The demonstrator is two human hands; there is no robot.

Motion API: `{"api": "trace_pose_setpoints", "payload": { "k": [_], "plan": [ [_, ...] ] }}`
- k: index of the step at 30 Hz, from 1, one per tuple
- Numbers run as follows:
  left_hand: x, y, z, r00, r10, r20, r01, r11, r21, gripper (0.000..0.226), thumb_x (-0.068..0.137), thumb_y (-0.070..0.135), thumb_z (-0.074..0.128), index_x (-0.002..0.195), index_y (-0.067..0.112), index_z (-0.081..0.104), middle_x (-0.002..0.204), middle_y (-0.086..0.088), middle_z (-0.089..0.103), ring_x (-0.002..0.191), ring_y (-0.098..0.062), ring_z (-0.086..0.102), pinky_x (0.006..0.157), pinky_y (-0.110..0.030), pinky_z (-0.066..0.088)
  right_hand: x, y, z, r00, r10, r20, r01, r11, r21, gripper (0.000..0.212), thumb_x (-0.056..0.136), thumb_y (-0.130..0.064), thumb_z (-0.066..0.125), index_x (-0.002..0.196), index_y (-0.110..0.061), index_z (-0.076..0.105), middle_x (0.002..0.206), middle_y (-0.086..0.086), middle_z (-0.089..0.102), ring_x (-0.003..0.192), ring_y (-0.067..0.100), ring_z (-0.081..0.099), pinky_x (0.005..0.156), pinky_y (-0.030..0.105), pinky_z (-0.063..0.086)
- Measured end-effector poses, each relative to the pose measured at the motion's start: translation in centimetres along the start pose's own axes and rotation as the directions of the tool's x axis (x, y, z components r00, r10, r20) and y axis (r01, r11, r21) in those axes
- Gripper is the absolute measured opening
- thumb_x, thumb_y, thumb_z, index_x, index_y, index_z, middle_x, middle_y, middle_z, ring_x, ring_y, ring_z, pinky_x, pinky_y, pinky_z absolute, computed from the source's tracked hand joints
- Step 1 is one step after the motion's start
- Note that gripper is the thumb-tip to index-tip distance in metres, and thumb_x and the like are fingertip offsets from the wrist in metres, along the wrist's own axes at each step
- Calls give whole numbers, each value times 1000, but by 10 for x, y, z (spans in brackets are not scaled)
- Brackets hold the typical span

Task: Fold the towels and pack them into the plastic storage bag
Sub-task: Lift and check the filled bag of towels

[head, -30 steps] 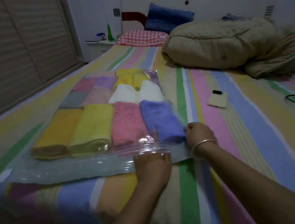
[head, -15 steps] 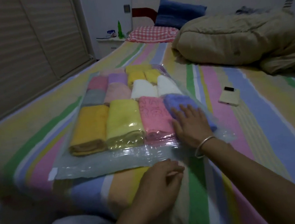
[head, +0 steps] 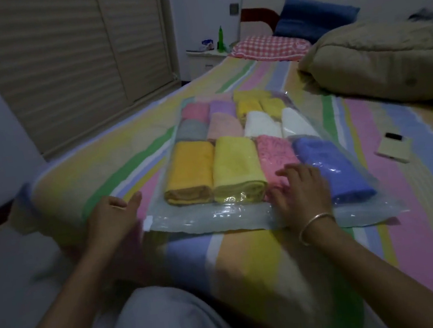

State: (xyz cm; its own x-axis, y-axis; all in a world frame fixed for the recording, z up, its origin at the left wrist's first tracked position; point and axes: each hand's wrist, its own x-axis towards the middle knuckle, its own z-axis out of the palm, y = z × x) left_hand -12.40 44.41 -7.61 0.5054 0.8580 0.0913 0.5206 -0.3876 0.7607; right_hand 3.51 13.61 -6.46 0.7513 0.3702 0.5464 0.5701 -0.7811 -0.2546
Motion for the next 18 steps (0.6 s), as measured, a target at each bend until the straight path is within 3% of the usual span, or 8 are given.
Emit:
{"api": "trace_pose_setpoints", "payload": {
  "k": [1,2,4,6,9,11,13,18],
  "plan": [
    [5,0,0,995,18,103,-18,1000,3,44,86,49,61,62,12,57,64,-11,60,75,-31,61,68,-33,41,-10,-26,-5,997,-19,-78,32,987,159,17,81,-32,62,90,-18,64,92,8,64,87,30,58,75,37,44],
    [7,0,1,977,45,210,-44,999,-9,47,89,47,58,58,12,56,58,-9,56,67,-29,58,64,-31,38,-22,-53,-8,999,-13,-46,26,952,304,13,82,-35,60,77,-22,59,76,2,61,72,25,57,65,33,42],
    [4,3,1,923,111,369,-78,992,-102,45,94,39,54,57,13,57,54,-8,52,56,-22,50,56,-27,34,-47,-105,-1,969,14,245,-130,876,465,37,86,-46,51,59,-21,52,57,2,55,59,24,56,57,34,41],
    [2,1,2,895,166,413,-101,979,-175,42,96,32,54,57,15,58,50,-5,48,49,-16,46,48,-23,31,-63,-146,19,828,5,561,-364,765,531,50,89,-48,51,51,-17,54,52,8,56,52,23,56,54,33,44],
    [5,-7,3,878,162,451,-91,981,-174,47,95,31,56,50,16,55,43,-3,41,38,-11,41,38,-19,29,-57,-186,39,506,38,861,-823,320,470,50,94,-43,51,54,-15,57,42,2,51,34,16,46,37,18,35],
    [6,-11,3,861,145,487,-46,977,-209,40,95,28,56,64,3,57,52,-14,44,44,-17,41,40,-19,29,-50,-202,47,353,-6,935,-932,78,353,46,96,-46,47,65,-13,57,42,0,49,31,13,43,35,13,28],
    [5,-10,5,844,130,520,37,954,-299,34,95,21,55,68,0,56,51,-14,44,42,-18,40,40,-19,27,-49,-213,58,340,-45,939,-940,12,341,46,94,-53,47,73,-13,58,43,-2,49,31,10,43,36,12,28],
    [6,-12,11,792,147,592,157,888,-431,41,95,15,52,55,10,45,40,-5,33,32,-16,31,40,-20,25,-52,-228,74,454,46,890,-889,-43,455,46,97,-44,47,72,-8,63,41,-3,44,29,8,38,33,11,27]
  ]
}}
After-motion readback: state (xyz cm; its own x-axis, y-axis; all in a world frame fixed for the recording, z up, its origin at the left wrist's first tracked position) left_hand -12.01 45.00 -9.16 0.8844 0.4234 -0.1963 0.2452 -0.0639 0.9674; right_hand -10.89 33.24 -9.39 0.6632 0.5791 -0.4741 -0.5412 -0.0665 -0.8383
